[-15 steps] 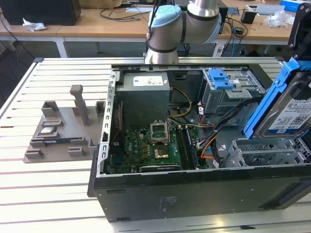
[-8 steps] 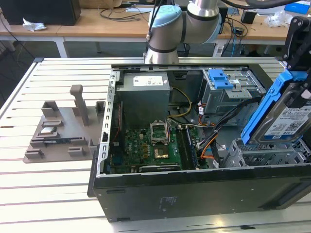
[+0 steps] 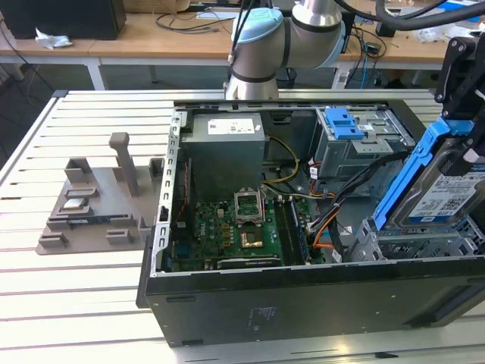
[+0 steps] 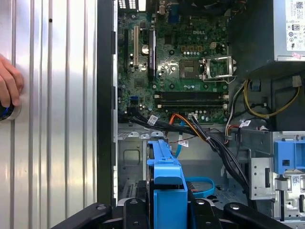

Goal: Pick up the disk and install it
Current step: 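Insert the disk into the insertion slot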

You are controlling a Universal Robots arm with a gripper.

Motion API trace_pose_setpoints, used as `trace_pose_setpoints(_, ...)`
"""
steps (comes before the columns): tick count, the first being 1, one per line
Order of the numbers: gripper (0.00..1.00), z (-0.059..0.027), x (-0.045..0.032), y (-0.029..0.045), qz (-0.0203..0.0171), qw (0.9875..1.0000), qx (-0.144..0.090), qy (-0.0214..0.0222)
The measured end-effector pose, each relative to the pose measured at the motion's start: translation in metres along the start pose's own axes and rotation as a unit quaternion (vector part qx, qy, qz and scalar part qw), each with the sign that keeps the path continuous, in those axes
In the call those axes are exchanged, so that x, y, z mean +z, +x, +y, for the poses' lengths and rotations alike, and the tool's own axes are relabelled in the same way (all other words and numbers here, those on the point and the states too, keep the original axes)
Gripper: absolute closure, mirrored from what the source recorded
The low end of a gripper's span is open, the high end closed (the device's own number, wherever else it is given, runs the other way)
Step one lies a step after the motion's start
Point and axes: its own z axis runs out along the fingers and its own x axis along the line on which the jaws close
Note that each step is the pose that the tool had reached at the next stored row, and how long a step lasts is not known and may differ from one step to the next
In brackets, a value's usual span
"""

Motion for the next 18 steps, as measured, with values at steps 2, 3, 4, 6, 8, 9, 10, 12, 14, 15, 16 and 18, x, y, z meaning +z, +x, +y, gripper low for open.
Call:
trace_pose_setpoints(2, 0.63, 0.0002, 0.0015, -0.0020, 0.0001, 1.0000, 0.000, 0.0000)
trace_pose_setpoints(3, 0.63, 0.0002, 0.0030, -0.0035, 0.0000, 1.0000, 0.000, 0.0000)
trace_pose_setpoints(4, 0.63, 0.0002, 0.0046, -0.0037, -0.0001, 1.0000, 0.000, 0.0000)
trace_pose_setpoints(6, 0.63, 0.0002, 0.0082, -0.0037, 0.0001, 1.0000, 0.000, 0.0000)
trace_pose_setpoints(8, 0.63, -0.0001, 0.0135, -0.0036, 0.0001, 1.0000, 0.000, 0.0000)
trace_pose_setpoints(9, 0.63, -0.0001, 0.0155, -0.0035, 0.0000, 1.0000, 0.000, 0.0000)
trace_pose_setpoints(10, 0.63, -0.0002, 0.0163, -0.0036, 0.0001, 1.0000, 0.000, 0.0000)
trace_pose_setpoints(12, 0.63, -0.0002, 0.0164, -0.0035, 0.0001, 1.0000, 0.000, 0.0000)
trace_pose_setpoints(14, 0.62, -0.0002, 0.0164, -0.0035, 0.0000, 1.0000, 0.000, 0.0001)
trace_pose_setpoints(15, 0.62, -0.0002, 0.0164, -0.0035, 0.0001, 1.0000, 0.000, 0.0000)
trace_pose_setpoints(16, 0.56, -0.0002, 0.0164, -0.0035, 0.0001, 1.0000, 0.000, 0.0000)
trace_pose_setpoints(18, 0.50, -0.0002, 0.0165, -0.0035, 0.0000, 1.0000, 0.000, 0.0000)
